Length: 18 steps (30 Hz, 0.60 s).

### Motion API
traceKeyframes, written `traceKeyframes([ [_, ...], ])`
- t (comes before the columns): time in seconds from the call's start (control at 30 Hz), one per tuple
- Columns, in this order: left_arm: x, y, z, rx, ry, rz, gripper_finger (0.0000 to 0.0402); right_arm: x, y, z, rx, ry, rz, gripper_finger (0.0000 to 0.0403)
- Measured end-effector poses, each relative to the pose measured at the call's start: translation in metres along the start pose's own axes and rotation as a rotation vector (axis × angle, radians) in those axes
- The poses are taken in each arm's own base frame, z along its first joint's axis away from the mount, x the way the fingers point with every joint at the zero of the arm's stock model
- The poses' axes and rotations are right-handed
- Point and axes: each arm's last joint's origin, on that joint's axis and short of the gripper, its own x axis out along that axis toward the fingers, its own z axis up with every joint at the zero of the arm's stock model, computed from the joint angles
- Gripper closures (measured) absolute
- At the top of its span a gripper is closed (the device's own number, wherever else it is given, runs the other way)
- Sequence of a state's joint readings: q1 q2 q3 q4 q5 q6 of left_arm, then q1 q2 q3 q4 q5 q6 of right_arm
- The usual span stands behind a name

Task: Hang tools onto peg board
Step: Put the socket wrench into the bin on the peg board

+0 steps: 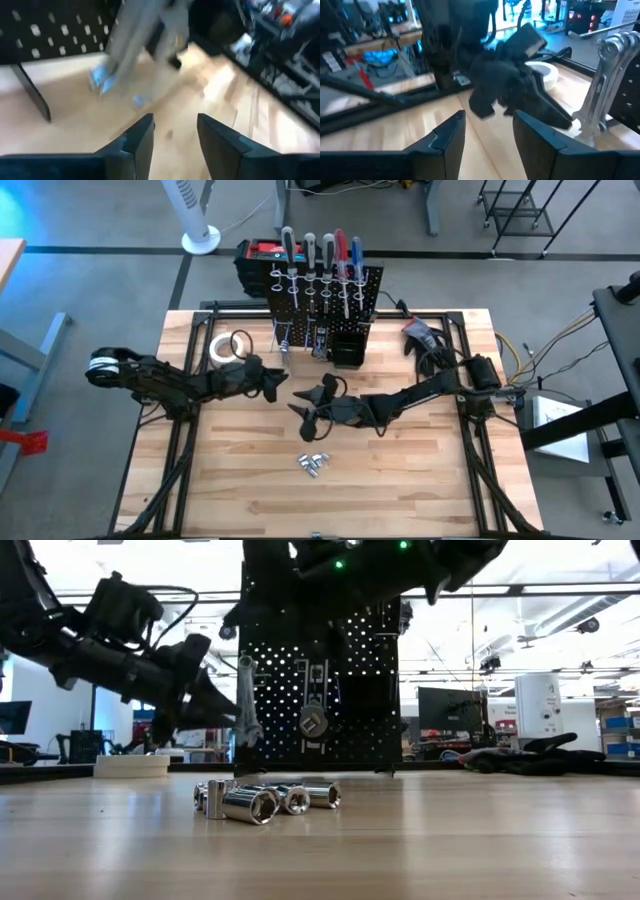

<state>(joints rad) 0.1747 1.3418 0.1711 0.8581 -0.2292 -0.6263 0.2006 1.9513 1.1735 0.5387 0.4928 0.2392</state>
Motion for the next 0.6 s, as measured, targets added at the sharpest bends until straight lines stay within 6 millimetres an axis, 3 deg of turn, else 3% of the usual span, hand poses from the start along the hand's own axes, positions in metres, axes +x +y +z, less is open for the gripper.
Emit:
traceKeyframes([
  [0.2,-0.006,-0.01,-0.013,0.018,0.054,-0.037,0.0252,-0.031,0.015,0.005,-0.067,0.081,0.015,0.024],
  [0.47,-0.039,-0.023,-0.048,0.031,0.015,-0.014,0.0251,-0.078,0.02,-0.026,-0.031,0.216,0.066,0.0253],
  [0.6,-0.054,-0.041,-0.062,0.051,0.025,-0.091,0.0253,-0.093,0.02,-0.045,-0.031,0.278,0.115,0.0254],
])
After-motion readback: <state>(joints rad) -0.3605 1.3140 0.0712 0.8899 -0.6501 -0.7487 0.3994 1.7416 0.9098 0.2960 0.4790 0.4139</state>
